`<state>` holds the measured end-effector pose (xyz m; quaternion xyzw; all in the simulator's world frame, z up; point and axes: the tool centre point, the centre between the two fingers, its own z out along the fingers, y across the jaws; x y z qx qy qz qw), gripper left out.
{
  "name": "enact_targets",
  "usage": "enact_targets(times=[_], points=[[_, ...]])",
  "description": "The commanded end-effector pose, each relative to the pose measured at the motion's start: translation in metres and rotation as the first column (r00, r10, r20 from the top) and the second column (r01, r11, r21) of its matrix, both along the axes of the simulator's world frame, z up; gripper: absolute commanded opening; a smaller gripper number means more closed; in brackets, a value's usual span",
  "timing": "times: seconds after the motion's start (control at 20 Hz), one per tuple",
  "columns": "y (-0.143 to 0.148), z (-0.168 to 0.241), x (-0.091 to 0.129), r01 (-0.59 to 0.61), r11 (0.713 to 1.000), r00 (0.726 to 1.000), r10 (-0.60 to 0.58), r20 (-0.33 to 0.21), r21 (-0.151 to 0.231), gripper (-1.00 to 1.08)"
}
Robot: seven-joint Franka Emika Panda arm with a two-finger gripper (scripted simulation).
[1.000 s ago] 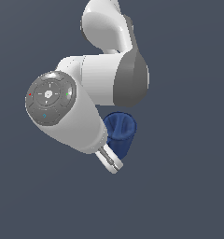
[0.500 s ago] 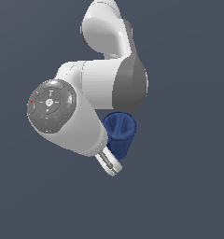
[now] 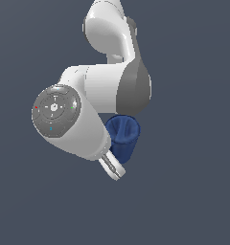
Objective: Pick up the object and move it to a goal position.
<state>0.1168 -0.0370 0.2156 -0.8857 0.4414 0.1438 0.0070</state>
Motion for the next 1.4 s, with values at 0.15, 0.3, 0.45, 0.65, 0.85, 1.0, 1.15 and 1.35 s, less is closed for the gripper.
enact_targets(times=[0.15,0.3,0.45,0.65,0.85,1.0,1.15,1.35], points=[[0.002,-0.012,-0.003,0.001,1.000,1.000,-0.001,-0.001,0.000,0.28],[0.002,-0.017,-0.005,0.001,1.000,1.000,-0.001,-0.001,0.000,0.28],[0.003,-0.020,-0.005,0.001,1.000,1.000,-0.001,-0.001,0.000,0.28],[0.004,-0.022,-0.005,0.001,1.000,1.000,-0.001,-0.001,0.000,0.28],[0.004,-0.022,-0.005,0.001,1.000,1.000,-0.001,-0.001,0.000,-1.00],[0.004,-0.022,-0.005,0.001,1.000,1.000,-0.001,-0.001,0.000,-1.00],[0.004,-0.022,-0.005,0.001,1.000,1.000,-0.001,-0.001,0.000,-1.00],[0.004,-0.022,-0.006,0.001,1.000,1.000,-0.001,-0.001,0.000,-1.00]])
